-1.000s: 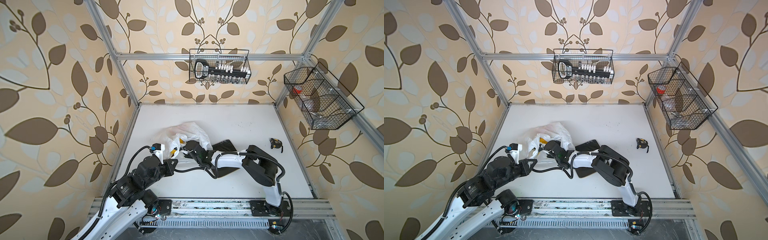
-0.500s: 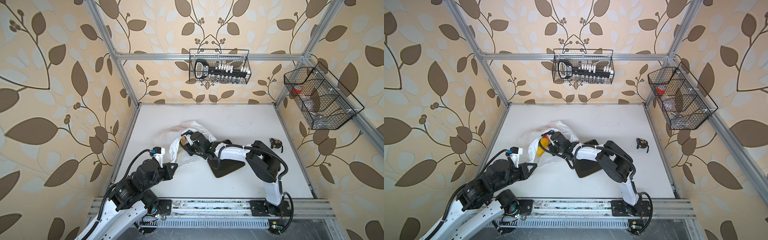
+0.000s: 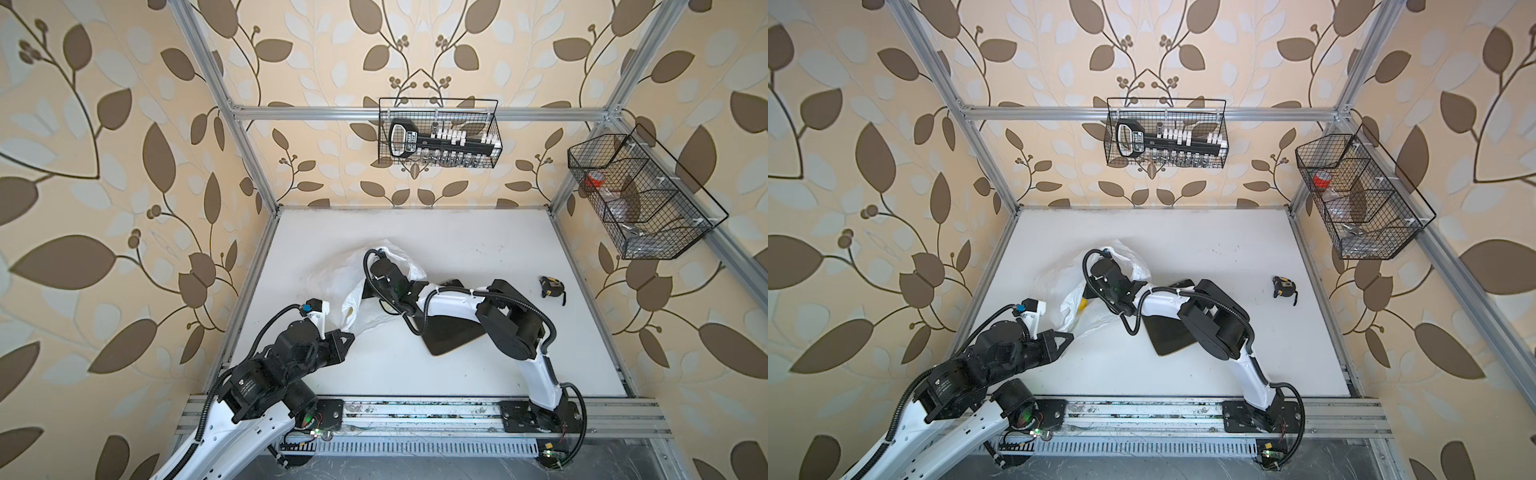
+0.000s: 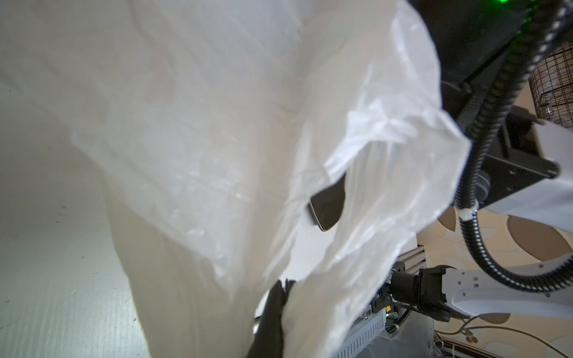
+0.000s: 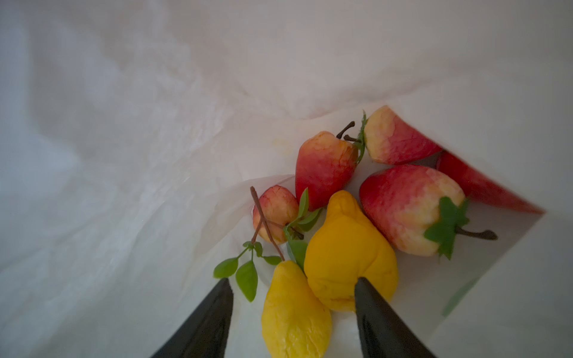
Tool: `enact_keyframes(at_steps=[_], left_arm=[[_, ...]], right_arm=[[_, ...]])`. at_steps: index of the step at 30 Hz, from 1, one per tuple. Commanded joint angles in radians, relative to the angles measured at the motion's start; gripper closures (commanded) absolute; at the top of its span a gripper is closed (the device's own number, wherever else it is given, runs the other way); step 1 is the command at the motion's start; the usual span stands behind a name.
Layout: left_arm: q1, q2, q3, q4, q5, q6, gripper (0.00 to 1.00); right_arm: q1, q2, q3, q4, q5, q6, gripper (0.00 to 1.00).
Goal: Take fruits out of the plastic bag
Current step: Pick up the fruit from the plastic bag.
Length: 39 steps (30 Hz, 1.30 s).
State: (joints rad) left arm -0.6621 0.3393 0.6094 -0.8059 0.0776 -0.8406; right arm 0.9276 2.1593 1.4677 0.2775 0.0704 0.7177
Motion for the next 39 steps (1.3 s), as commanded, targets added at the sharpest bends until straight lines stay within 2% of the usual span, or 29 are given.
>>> enact_keyframes(at_steps=[1,7,20,22,28,30,33,39], left_arm=[[-0.005,0.002,0.001,0.003,0.022,-0.008,1.0],[-0.007,0.001,0.007,0.005,0.022,-0.008,1.0],[-0.007,-0.005,0.024,-0.006,0.003,-0.008,1.0],[-0.005,-0.008,0.024,-0.014,-0.006,-0.042,1.0],[-0.006,-0.045,0.003,-0.038,-0.073,-0.103,1.0],[-0.006,-0.065,-0.01,-0.042,-0.103,-0.138,1.0],[-0.007,-0.1,-0.045,-0.022,-0.14,-0.191,1.0],[-0.006,-0.111,-0.071,0.045,-0.197,-0.232,1.0]], right_arm=[[0.017,0.051,0.068,-0.063,0.115,0.018,0.33],[0.038,0.131,0.16,-0.164,0.218,-0.007,0.3],[0.06,0.302,0.362,-0.312,0.272,0.024,0.29],[0.06,0.307,0.369,-0.315,0.28,0.023,0.31],[0.072,0.195,0.259,-0.232,0.292,-0.038,0.57],[0.073,0.116,0.161,-0.15,0.226,-0.06,0.66],[0.074,0.009,0.045,-0.07,0.127,-0.082,0.7],[0.073,-0.154,-0.125,-0.057,-0.052,-0.16,0.73]])
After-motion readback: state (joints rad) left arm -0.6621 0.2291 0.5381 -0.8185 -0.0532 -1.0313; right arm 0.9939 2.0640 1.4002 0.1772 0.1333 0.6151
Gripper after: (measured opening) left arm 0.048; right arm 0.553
